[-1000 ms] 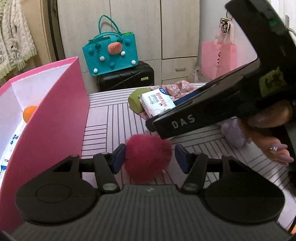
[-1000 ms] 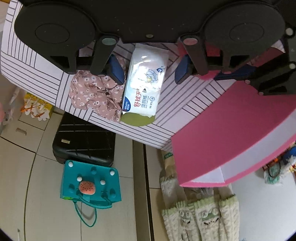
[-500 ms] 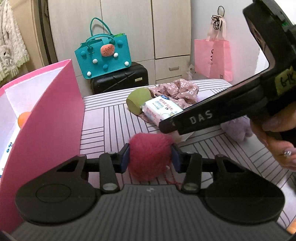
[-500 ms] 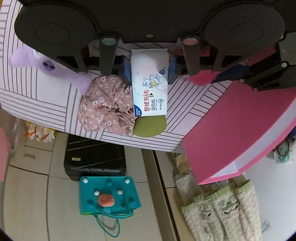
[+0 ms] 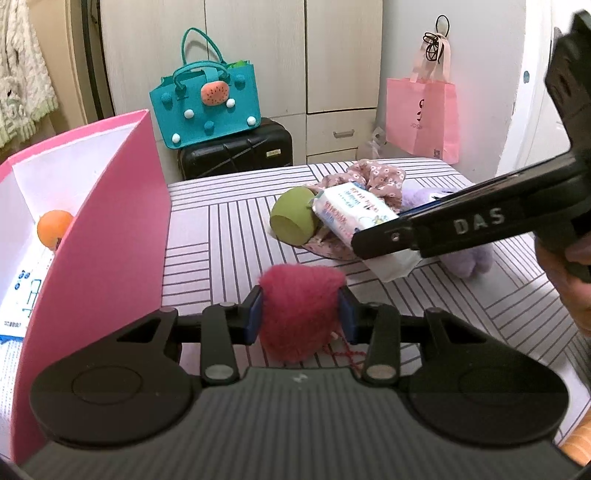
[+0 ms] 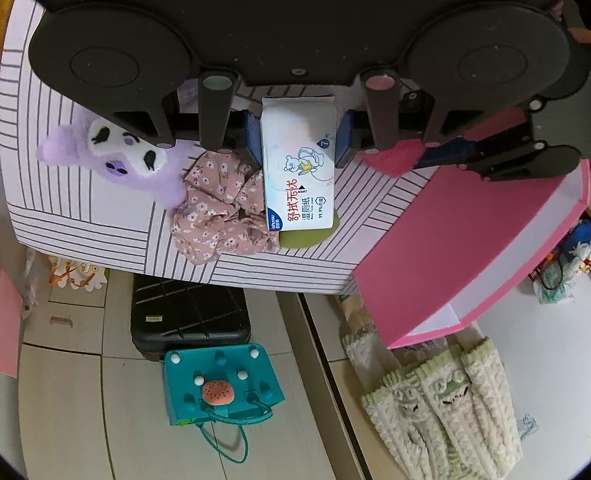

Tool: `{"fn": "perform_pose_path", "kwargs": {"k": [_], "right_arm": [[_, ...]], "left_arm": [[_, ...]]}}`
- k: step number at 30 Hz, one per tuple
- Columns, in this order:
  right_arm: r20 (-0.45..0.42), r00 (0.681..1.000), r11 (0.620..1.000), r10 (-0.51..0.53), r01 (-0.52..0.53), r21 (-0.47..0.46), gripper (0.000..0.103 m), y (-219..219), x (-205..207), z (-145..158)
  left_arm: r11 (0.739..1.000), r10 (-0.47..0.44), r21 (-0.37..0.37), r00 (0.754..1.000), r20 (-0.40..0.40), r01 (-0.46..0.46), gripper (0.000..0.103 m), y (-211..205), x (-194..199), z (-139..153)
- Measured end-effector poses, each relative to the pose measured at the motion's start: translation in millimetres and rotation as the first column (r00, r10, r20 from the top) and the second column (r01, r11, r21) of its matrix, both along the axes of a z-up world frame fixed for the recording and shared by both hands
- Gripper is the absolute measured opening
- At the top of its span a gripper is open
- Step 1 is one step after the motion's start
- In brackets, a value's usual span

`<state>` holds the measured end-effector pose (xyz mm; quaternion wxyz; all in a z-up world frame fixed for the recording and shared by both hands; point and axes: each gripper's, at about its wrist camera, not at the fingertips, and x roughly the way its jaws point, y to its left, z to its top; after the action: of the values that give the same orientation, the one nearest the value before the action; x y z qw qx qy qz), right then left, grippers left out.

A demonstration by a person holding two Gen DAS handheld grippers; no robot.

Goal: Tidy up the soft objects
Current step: 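Grasp the pink pom-pom with the left tool while the right tool grasps the white wipes packet, then carry the pom-pom and wipes packet toward the pink box with both tools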

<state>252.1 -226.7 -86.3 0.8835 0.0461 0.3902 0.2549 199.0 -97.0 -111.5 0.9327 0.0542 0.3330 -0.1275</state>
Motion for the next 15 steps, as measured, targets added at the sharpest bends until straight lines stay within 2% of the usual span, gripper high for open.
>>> {"fn": "perform_pose_path", "kwargs": {"k": [5, 8, 13, 15], "right_arm": [[0.016, 1.000, 0.999, -0.022, 0.022, -0.025, 0.046, -6, -15, 1], [0.010, 1.000, 0.999, 0.005, -0.004, -0.050, 0.046, -6, -24, -2], [0.024, 1.000, 0.985, 0.008, -0.004, -0.174, 0.047, 7, -32, -14], [0.063, 0.998, 0.974, 0.018, -0.003, -0.227, 0.050, 15, -37, -13]], "left_arm": [[1.000, 0.004, -0.020, 1.000, -0.012, -0.004, 0.040, 4, 1, 0], [1.000, 0.006, -0.019, 1.000, -0.012, -0.007, 0.040, 4, 2, 0], [1.000, 0.007, -0.022, 1.000, -0.014, -0.007, 0.040, 4, 1, -1], [1.000, 0.011, -0.024, 1.000, -0.018, -0.011, 0.040, 5, 1, -1]]}}
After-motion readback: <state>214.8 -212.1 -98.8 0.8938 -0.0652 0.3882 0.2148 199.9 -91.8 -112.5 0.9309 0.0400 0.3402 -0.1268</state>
